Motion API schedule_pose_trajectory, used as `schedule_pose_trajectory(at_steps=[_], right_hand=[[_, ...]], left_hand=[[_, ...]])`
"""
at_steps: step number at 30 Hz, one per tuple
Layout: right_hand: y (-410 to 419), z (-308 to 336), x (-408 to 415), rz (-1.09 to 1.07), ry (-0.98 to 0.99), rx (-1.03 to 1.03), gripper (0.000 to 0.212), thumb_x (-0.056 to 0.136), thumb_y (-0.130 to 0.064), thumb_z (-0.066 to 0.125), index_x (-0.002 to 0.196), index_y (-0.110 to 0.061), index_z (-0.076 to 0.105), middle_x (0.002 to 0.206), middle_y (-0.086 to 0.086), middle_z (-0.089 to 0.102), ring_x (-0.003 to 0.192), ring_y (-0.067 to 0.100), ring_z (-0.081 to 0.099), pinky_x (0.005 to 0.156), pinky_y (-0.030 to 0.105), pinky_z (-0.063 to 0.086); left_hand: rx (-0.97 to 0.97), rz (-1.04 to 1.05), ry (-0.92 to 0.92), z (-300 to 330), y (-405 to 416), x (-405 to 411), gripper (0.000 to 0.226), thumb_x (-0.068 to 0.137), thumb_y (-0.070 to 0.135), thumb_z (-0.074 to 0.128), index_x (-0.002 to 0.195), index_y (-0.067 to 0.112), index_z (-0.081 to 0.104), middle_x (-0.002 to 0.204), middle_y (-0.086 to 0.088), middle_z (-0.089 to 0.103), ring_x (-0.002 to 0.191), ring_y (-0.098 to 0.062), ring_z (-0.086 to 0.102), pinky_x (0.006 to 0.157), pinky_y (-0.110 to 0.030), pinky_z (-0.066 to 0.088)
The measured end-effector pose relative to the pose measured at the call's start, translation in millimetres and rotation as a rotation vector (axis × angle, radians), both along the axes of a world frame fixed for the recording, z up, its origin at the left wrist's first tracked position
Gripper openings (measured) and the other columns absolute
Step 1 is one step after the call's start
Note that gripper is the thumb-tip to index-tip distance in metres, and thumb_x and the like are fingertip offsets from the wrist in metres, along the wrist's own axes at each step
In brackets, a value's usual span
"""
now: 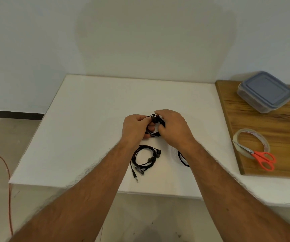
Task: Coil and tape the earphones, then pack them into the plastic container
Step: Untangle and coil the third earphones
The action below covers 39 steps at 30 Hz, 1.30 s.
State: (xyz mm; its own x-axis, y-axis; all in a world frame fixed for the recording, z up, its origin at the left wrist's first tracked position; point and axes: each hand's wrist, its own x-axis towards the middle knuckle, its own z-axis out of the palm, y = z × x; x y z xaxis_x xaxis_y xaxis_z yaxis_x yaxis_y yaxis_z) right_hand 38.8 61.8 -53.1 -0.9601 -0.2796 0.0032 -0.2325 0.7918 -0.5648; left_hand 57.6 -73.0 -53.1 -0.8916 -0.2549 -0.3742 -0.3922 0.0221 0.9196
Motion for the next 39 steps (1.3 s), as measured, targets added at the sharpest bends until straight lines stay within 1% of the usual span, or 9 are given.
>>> schedule_pose_trajectory(at_steps=[4, 8, 10, 14, 18, 23, 31, 35, 39], right_hand=[[2, 3, -1, -0.047, -0.087, -0.083, 0.051, 0.085, -0.01, 0.057, 0.134, -0.02, 0.056, 0.127, 0.004, 0.063, 0.118, 0.021, 0.055, 0.1, 0.036, 0.045], [5, 5, -2, -0.077, -0.217, -0.196, 0.051, 0.082, -0.006, 0.059, 0.131, -0.023, 0.057, 0.115, -0.001, 0.065, 0.104, 0.017, 0.059, 0.086, 0.027, 0.046], [4, 5, -1, -0.056, -0.222, -0.192, 0.048, 0.082, -0.006, 0.06, 0.127, -0.022, 0.059, 0.115, -0.002, 0.066, 0.104, 0.016, 0.059, 0.088, 0.029, 0.047], [1, 6, -2, -0.036, -0.286, -0.241, 0.042, 0.079, -0.022, 0.073, 0.119, -0.023, 0.062, 0.109, -0.006, 0.067, 0.102, 0.013, 0.06, 0.091, 0.031, 0.05], [4, 11, -4, -0.017, -0.353, -0.386, 0.046, 0.062, -0.03, 0.068, 0.106, -0.016, 0.067, 0.098, 0.001, 0.07, 0.095, 0.021, 0.067, 0.088, 0.04, 0.056], [11, 8, -8, -0.081, -0.395, -0.524, 0.036, 0.077, 0.002, 0.066, 0.11, -0.012, 0.064, 0.095, 0.012, 0.073, 0.089, 0.026, 0.07, 0.084, 0.038, 0.057], [16, 10, -12, -0.101, -0.507, -0.644, 0.038, 0.086, 0.003, 0.056, 0.117, -0.018, 0.061, 0.081, 0.007, 0.068, 0.078, 0.019, 0.062, 0.077, 0.037, 0.044], [15, 12, -10, -0.105, -0.509, -0.669, 0.039, 0.085, 0.007, 0.052, 0.115, -0.016, 0.061, 0.079, 0.008, 0.069, 0.077, 0.021, 0.062, 0.078, 0.037, 0.046], [11, 13, -7, -0.072, -0.346, -0.557, 0.02, 0.085, -0.003, 0.065, 0.101, -0.016, 0.067, 0.092, 0.016, 0.071, 0.076, 0.018, 0.065, 0.071, 0.027, 0.049]], left_hand=[[0.047, -0.071, 0.018, 4, -1, 0, 0.013, 0.094, 0.017, 0.06, 0.094, 0.013, 0.073, 0.083, -0.004, 0.076, 0.072, -0.012, 0.072, 0.049, -0.021, 0.051], [0.045, -0.097, 0.018, 4, -2, 0, 0.013, 0.095, 0.018, 0.06, 0.091, 0.017, 0.072, 0.079, 0.0, 0.076, 0.073, -0.012, 0.072, 0.051, -0.022, 0.052], [0.027, -0.111, 0.019, 4, -2, 0, 0.014, 0.095, 0.018, 0.059, 0.089, 0.016, 0.072, 0.078, 0.0, 0.075, 0.07, -0.01, 0.071, 0.051, -0.022, 0.052], [0.022, -0.139, 0.014, 7, -3, 1, 0.016, 0.096, 0.017, 0.058, 0.088, 0.016, 0.072, 0.071, 0.004, 0.072, 0.05, -0.003, 0.063, 0.048, -0.02, 0.052], [0.169, -0.152, -0.026, 11, -7, 0, 0.017, 0.097, 0.017, 0.057, 0.087, 0.015, 0.071, 0.071, 0.005, 0.072, 0.061, -0.003, 0.065, 0.048, -0.017, 0.049], [0.187, -0.148, -0.044, 12, -6, -1, 0.016, 0.096, 0.017, 0.058, 0.088, 0.012, 0.071, 0.072, 0.002, 0.071, 0.062, -0.007, 0.066, 0.048, -0.019, 0.05], [0.023, -0.101, 0.006, 8, -7, -2, 0.013, 0.093, 0.016, 0.061, 0.088, 0.009, 0.071, 0.075, -0.003, 0.071, 0.066, -0.011, 0.068, 0.049, -0.02, 0.05], [0.082, -0.088, -0.007, 8, -3, -1, 0.013, 0.094, 0.017, 0.061, 0.092, 0.008, 0.071, 0.074, -0.006, 0.074, 0.064, -0.011, 0.07, 0.048, -0.019, 0.05], [0.175, -0.045, -0.067, 8, -4, 0, 0.014, 0.094, 0.017, 0.06, 0.097, 0.008, 0.071, 0.077, -0.005, 0.074, 0.067, -0.01, 0.071, 0.044, -0.018, 0.046]])
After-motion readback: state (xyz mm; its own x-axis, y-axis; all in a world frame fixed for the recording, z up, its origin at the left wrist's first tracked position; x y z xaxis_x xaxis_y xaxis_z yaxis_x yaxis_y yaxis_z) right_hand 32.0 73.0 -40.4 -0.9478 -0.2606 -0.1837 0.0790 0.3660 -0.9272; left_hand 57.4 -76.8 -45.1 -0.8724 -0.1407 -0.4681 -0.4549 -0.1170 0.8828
